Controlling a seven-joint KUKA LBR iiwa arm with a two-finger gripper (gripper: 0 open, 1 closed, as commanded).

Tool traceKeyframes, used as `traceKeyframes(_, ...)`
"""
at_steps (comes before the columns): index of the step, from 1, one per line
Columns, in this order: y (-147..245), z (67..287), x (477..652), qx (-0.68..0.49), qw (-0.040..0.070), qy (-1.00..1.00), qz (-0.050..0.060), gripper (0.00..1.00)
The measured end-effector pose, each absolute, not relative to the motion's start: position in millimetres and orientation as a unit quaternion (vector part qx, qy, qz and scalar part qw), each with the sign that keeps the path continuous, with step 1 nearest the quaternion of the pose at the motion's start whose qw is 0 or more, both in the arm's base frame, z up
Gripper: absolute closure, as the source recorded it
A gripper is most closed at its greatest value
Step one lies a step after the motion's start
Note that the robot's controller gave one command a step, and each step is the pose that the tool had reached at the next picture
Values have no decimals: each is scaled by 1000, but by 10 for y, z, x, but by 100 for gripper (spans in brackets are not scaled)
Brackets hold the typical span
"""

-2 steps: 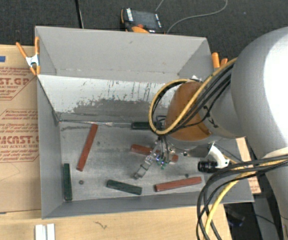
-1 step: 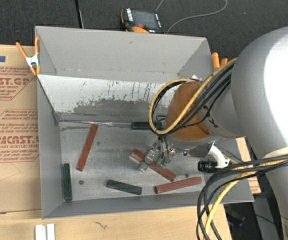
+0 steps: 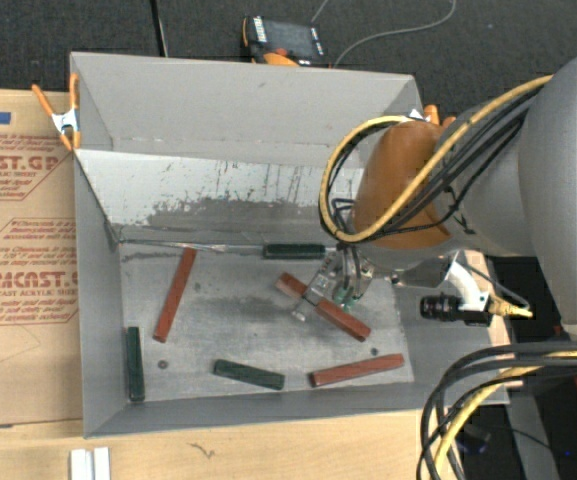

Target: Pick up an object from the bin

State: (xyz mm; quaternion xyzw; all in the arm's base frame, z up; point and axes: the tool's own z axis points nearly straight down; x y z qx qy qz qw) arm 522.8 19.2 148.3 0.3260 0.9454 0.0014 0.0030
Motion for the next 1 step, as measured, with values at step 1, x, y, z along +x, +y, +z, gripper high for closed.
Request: traceKeyframes(1, 195, 1922, 5237, 326, 2, 945, 1, 100)
